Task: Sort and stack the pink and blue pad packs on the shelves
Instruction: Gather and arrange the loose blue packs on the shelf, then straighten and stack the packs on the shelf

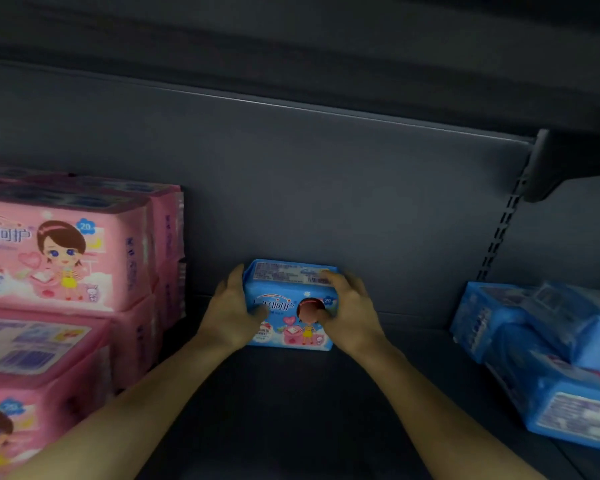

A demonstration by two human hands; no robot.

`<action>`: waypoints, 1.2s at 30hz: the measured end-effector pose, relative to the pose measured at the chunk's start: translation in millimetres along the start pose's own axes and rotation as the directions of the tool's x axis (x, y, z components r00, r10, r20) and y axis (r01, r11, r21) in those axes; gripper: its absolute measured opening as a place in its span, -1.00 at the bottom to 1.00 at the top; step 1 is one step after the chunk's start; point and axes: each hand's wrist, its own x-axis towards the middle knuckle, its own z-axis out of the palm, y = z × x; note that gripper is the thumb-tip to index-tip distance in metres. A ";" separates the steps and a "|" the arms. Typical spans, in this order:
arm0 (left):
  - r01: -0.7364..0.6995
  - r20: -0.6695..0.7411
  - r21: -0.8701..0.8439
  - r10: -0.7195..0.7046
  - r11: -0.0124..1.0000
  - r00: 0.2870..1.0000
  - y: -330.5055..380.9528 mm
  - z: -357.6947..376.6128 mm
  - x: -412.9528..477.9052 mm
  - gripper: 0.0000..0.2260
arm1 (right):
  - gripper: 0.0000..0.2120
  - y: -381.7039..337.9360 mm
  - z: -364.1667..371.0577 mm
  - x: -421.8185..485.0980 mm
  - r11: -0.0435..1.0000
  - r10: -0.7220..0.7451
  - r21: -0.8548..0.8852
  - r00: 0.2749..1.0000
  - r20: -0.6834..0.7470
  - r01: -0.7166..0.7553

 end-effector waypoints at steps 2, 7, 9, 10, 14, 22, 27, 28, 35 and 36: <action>-0.019 0.007 0.095 0.019 0.995 1.000 8.5 -7.6 -3.2 -0.37 | -0.42 -2.7 -8.5 -3.5 1.000 0.010 -0.025 1.000 0.013 -0.009; -0.137 0.087 0.264 0.118 0.955 0.989 34.7 -21.7 -21.8 -0.42 | -0.40 -19.0 -34.7 -21.0 0.997 0.020 -0.079 0.997 0.072 -0.014; -0.188 0.154 0.315 0.146 0.930 0.977 42.8 -20.8 -36.4 -0.38 | -0.39 -27.2 -44.0 -33.9 0.995 0.025 -0.102 0.994 0.105 -0.015; -0.212 0.191 0.343 0.153 0.915 0.970 46.9 -19.6 -45.2 -0.36 | -0.38 -30.1 -47.2 -41.1 0.993 0.027 -0.117 0.993 0.119 -0.013; -0.330 0.319 0.484 0.187 0.810 0.929 62.0 -13.6 -79.3 -0.35 | -0.44 -30.7 -56.6 -73.0 0.983 0.011 -0.184 0.990 0.144 0.016; -0.477 0.509 0.460 0.218 0.749 0.833 83.7 11.4 -126.3 -0.37 | -0.40 -1.2 -79.5 -143.6 0.930 0.225 -0.336 0.954 0.197 -0.150; -0.588 0.562 0.398 0.320 0.704 0.763 105.9 41.5 -151.6 -0.39 | -0.41 17.8 -103.1 -183.4 0.897 0.284 -0.383 0.951 0.122 -0.219; -0.611 0.575 0.387 0.338 0.690 0.745 111.0 48.5 -156.5 -0.40 | -0.40 21.9 -108.7 -190.0 0.888 0.303 -0.392 0.947 0.110 -0.239; -0.715 0.636 0.294 0.428 0.635 0.642 153.4 97.8 -177.6 -0.44 | -0.38 52.9 -153.6 -228.4 0.819 0.425 -0.433 0.905 0.015 -0.377; -0.725 0.636 0.283 0.443 0.628 0.632 159.5 104.1 -179.6 -0.44 | -0.39 58.6 -159.6 -232.7 0.811 0.434 -0.435 0.901 -0.002 -0.391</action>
